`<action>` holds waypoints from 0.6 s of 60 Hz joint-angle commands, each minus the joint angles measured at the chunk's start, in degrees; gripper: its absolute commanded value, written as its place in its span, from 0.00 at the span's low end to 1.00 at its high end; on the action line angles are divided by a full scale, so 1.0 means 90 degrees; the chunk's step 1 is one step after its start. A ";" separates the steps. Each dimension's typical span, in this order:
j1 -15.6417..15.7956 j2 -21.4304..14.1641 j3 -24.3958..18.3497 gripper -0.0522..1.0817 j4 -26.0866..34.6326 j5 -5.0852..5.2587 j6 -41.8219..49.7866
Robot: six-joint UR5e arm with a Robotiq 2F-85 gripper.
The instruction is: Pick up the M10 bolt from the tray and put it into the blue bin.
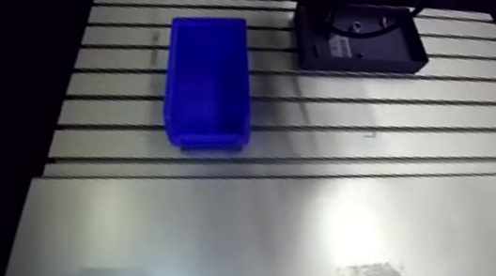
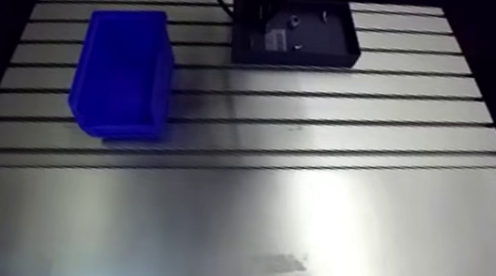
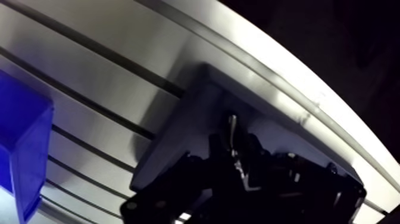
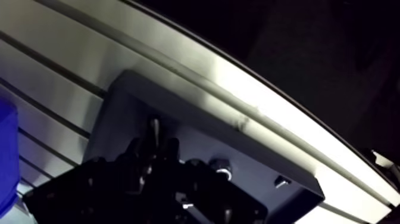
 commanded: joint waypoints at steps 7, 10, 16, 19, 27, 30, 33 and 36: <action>0.0001 0.0001 0.0014 0.73 -0.0004 0.0000 -0.0004; 0.0001 0.0001 0.0014 0.74 -0.0004 -0.0008 -0.0013; 0.0000 0.0001 0.0014 0.78 -0.0004 -0.0010 -0.0025; 0.0001 0.0001 0.0014 0.78 0.0005 -0.0010 -0.0032; 0.0000 0.0001 -0.0004 0.84 0.0006 -0.0010 -0.0034; -0.0010 -0.0009 -0.0014 0.88 0.0014 -0.0010 -0.0034; -0.0010 -0.0017 -0.0023 0.89 0.0024 -0.0010 -0.0034; -0.0010 -0.0037 -0.0016 0.92 0.0045 -0.0010 -0.0035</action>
